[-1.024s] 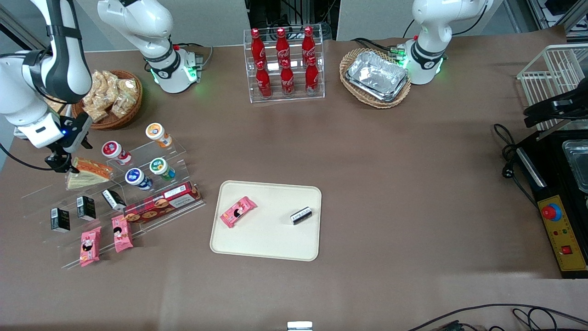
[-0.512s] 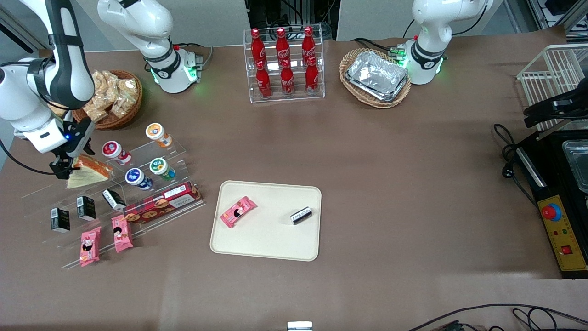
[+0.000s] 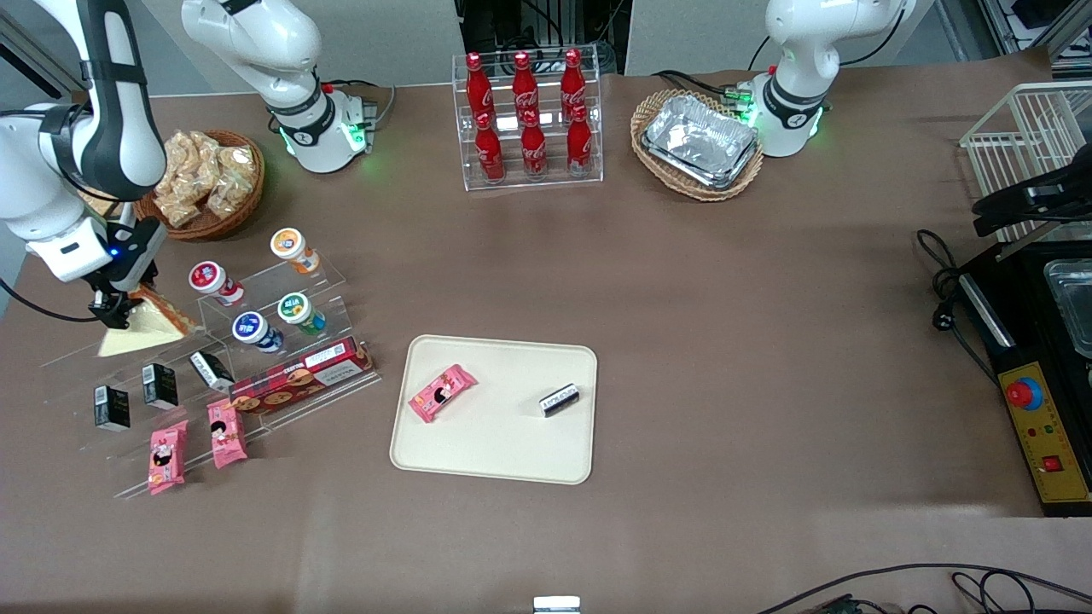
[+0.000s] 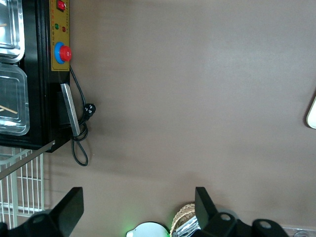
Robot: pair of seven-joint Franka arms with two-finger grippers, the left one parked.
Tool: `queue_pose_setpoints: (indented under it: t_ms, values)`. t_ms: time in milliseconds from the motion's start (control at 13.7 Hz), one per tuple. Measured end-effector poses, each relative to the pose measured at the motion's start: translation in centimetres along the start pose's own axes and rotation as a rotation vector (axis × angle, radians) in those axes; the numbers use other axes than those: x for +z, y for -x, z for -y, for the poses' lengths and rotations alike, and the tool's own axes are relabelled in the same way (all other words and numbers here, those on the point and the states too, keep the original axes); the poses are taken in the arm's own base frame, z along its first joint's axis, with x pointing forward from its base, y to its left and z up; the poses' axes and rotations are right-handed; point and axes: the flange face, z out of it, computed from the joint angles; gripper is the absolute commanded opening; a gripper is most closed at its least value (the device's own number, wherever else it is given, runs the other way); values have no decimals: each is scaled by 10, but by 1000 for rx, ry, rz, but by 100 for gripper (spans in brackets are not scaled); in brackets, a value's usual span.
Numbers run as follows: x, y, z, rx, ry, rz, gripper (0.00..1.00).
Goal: Place sandwich on tray
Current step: 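Close the right gripper on the sandwich and lift it from the rack, then carry the sandwich with the right gripper over the cream tray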
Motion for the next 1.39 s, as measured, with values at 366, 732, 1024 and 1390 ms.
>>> queue_pose_setpoints:
  t_ms: [366,732,1024,1390]
  values:
    - [-52,6,-32,25,-46,-11,16]
    - [-114,-36,-67,170,-126,-23,17]
    - [-139,-102,-103,304,-187,-20,17]
    - [-130,-200,-125,488,-247,-47,17]
